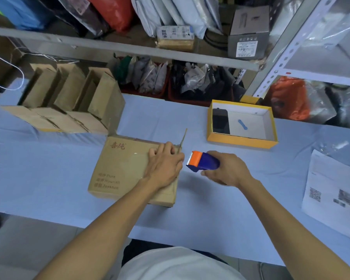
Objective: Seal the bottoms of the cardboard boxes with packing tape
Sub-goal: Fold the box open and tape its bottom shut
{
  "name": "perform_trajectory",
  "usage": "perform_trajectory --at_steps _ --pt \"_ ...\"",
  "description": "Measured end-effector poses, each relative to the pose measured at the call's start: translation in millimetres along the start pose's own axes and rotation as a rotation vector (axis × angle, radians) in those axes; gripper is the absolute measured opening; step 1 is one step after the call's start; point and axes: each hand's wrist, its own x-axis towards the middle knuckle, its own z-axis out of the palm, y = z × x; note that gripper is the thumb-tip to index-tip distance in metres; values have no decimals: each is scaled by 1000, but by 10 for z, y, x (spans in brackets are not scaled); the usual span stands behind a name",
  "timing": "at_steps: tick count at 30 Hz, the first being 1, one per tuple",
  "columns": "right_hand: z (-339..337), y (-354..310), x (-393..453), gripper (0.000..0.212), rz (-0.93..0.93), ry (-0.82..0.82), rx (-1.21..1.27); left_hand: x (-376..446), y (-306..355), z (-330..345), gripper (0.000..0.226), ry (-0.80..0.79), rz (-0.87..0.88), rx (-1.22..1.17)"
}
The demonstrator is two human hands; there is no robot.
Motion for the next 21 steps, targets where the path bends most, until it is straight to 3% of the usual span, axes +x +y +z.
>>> perform_trajectory --at_steps 3,6,10,15,18,21 --pt "-11 -26 -188 58 -33 66 226 -5 -13 -81 11 -56 41 -101" --pt "16 -88 -334 58 -36 112 365 -35 -53 -231 26 -34 -56 -272" --pt "-36 -200 -432 63 -61 117 352 -108 -126 -432 18 12 -150 -414" --pt "-50 -345 -443 72 -145 109 305 -119 -80 -566 18 -275 -436 -1112" --pt "-28 -409 -433 69 -174 102 298 -129 -109 -621 24 -541 -454 -1447" --pt "7 -431 -412 69 -184 90 301 -167 -143 -602 19 -498 -500 -1508"
